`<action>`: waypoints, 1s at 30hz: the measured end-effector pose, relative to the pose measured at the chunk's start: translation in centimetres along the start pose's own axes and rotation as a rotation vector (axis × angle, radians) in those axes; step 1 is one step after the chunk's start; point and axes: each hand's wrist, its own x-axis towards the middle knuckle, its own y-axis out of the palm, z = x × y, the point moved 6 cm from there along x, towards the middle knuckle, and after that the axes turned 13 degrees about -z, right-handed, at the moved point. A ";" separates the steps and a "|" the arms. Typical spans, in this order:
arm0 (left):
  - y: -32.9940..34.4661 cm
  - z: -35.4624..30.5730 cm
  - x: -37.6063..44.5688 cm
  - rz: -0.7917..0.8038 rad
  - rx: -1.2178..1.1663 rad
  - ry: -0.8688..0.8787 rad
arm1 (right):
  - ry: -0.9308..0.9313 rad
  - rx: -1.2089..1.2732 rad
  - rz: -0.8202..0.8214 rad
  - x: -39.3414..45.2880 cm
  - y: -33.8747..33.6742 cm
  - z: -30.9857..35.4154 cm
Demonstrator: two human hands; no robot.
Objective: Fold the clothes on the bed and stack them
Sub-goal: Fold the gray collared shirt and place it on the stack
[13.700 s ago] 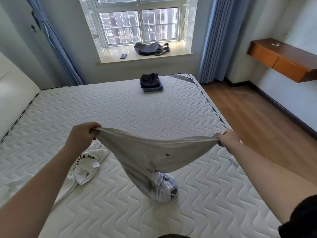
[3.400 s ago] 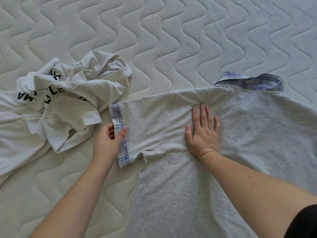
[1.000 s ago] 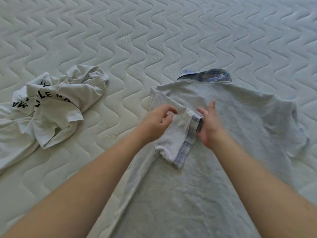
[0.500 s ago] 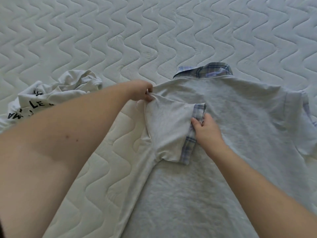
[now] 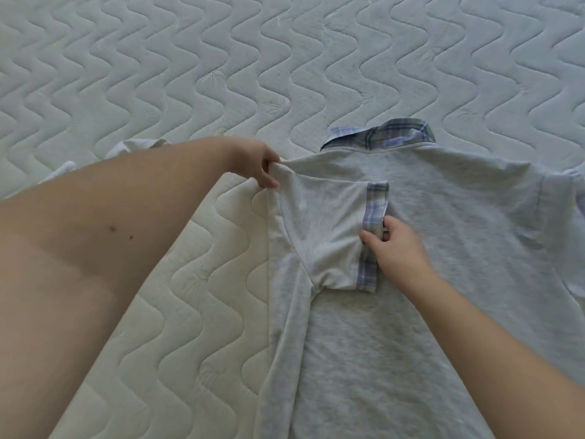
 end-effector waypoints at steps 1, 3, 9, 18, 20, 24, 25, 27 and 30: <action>-0.1 0.2 0.2 -0.041 0.027 0.002 | -0.042 -0.039 -0.043 0.2 -0.3 0.3; -0.4 0.4 0.5 -0.143 0.026 -0.024 | -0.092 -0.119 -0.101 0.4 -0.7 0.3; 1.0 -0.3 0.8 -0.282 0.162 -0.087 | 0.026 -0.162 -0.041 0.9 -0.5 -1.4; 1.5 -0.5 -0.4 -0.372 -0.069 -0.184 | -0.003 -0.321 -0.199 0.5 -1.7 -3.0; 2.1 -0.5 -1.8 -0.474 -0.188 -0.252 | -0.026 -0.351 -0.227 0.7 -1.7 -2.6; 4.9 -0.7 -8.0 -0.711 -0.329 -0.325 | 0.003 -0.322 -0.303 -0.1 -2.5 -1.9; 6.3 -0.8 -10.0 -0.727 -0.362 -0.338 | -0.019 -0.296 -0.359 -1.1 -2.9 -1.6; 10.1 -1.2 -13.9 -0.642 -0.385 -0.366 | -0.083 -0.231 -0.427 -3.9 -3.0 -1.0; 16.6 -2.3 -20.0 -0.437 -0.385 -0.374 | -0.105 -0.165 -0.233 -8.7 0.6 -0.6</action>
